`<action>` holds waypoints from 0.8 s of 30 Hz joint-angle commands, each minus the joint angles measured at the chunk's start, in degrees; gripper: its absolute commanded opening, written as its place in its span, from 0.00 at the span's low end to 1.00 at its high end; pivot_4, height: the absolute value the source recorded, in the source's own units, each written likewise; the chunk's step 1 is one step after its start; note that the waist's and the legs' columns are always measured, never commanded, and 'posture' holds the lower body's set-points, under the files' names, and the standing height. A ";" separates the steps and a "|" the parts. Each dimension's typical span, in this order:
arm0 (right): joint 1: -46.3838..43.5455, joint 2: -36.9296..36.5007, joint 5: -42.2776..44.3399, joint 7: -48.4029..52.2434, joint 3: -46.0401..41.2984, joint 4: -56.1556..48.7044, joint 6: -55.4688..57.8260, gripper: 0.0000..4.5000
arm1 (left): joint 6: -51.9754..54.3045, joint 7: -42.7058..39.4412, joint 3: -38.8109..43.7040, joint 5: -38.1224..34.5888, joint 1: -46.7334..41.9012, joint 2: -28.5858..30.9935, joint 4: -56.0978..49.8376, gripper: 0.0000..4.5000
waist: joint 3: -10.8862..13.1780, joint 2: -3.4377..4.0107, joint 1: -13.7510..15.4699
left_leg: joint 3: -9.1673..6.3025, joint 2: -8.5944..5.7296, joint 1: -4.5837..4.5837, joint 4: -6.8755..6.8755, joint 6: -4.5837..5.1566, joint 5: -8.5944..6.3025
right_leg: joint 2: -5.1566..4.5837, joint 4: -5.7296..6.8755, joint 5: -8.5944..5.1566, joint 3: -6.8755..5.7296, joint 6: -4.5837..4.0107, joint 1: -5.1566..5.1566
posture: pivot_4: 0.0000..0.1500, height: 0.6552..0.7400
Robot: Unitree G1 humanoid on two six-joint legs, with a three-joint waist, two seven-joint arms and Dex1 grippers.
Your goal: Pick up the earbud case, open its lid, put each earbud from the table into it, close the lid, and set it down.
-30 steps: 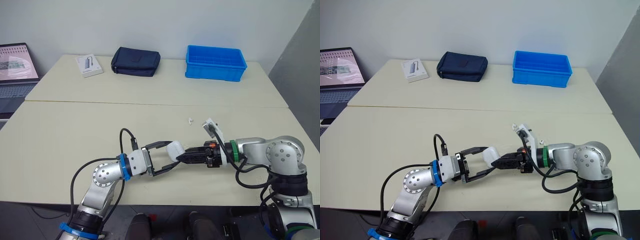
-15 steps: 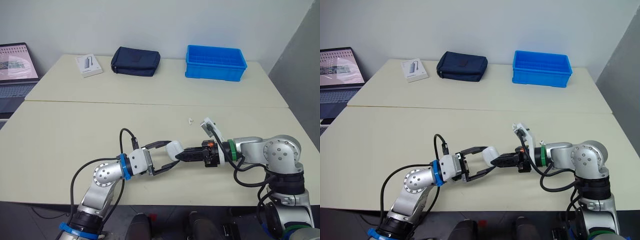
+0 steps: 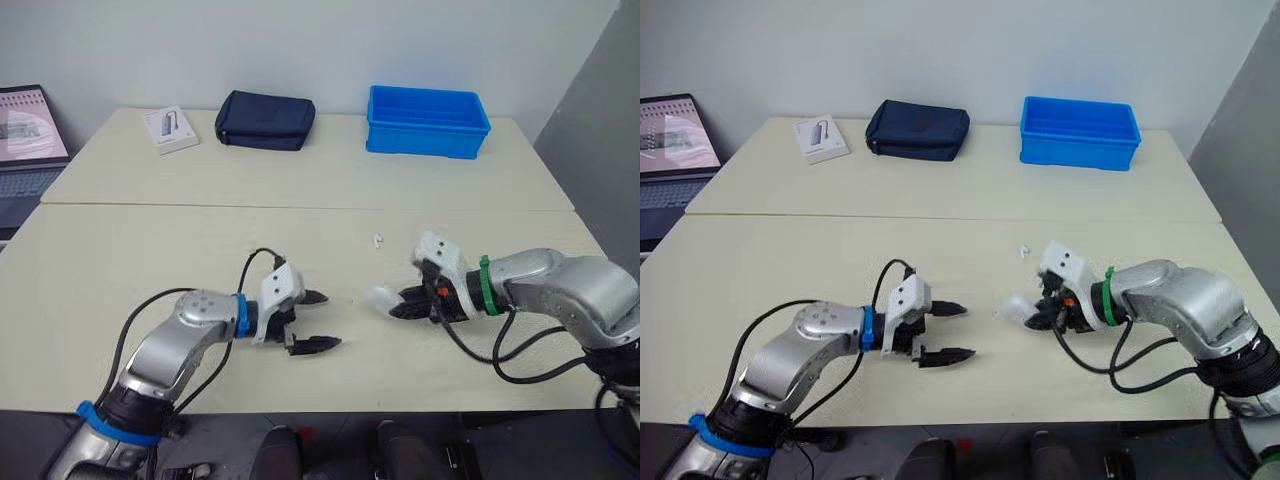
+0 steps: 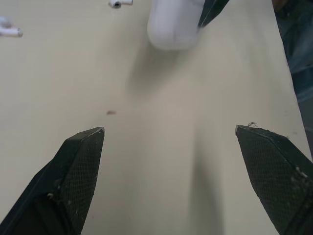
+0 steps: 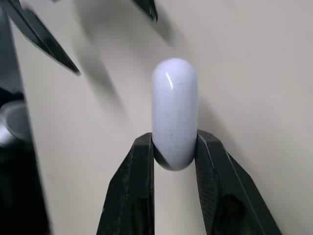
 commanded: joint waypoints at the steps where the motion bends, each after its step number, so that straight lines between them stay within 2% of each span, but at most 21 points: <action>1: -1.37 0.33 -3.17 3.92 0.48 -1.85 -4.81 0.16 | 0.33 0.34 -2.26 0.59 -2.43 -1.28 -2.87 1.00 | 0.00 0.00 -0.21 | 0.00 0.00 0.00 0.00 0.00 0.00 | 0.02 0.00 0.00 0.02 0.00 0.00 | 1.00 1.00; 8: -1.07 1.64 -4.73 7.57 -0.50 -2.30 -5.28 0.16 | -2.84 -0.97 -3.78 1.43 -5.26 -4.23 0.52 1.00 | 0.02 -0.03 -0.21 | -0.02 0.00 0.04 0.05 0.00 0.00 | 0.05 0.10 0.00 0.05 0.00 0.01 | 1.00 1.00; 14: -0.62 1.69 -5.19 9.11 -1.15 -2.73 -5.51 0.16 | -0.89 -0.80 -3.04 -0.46 -7.32 -6.55 2.63 1.00 | 0.02 -0.03 -0.06 | -0.03 -0.01 0.05 0.09 0.00 0.00 | 0.04 0.17 0.00 0.04 -0.01 0.02 | 1.00 1.00; 24: -0.71 2.75 -5.49 9.91 -1.53 -2.69 -5.68 0.16 | -0.04 -3.62 -4.90 -0.20 -7.94 -6.27 2.69 1.00 | 0.02 -0.03 -0.08 | -0.04 -0.01 0.07 0.10 0.00 0.00 | 0.05 0.19 0.00 0.05 0.00 0.02 | 1.00 1.00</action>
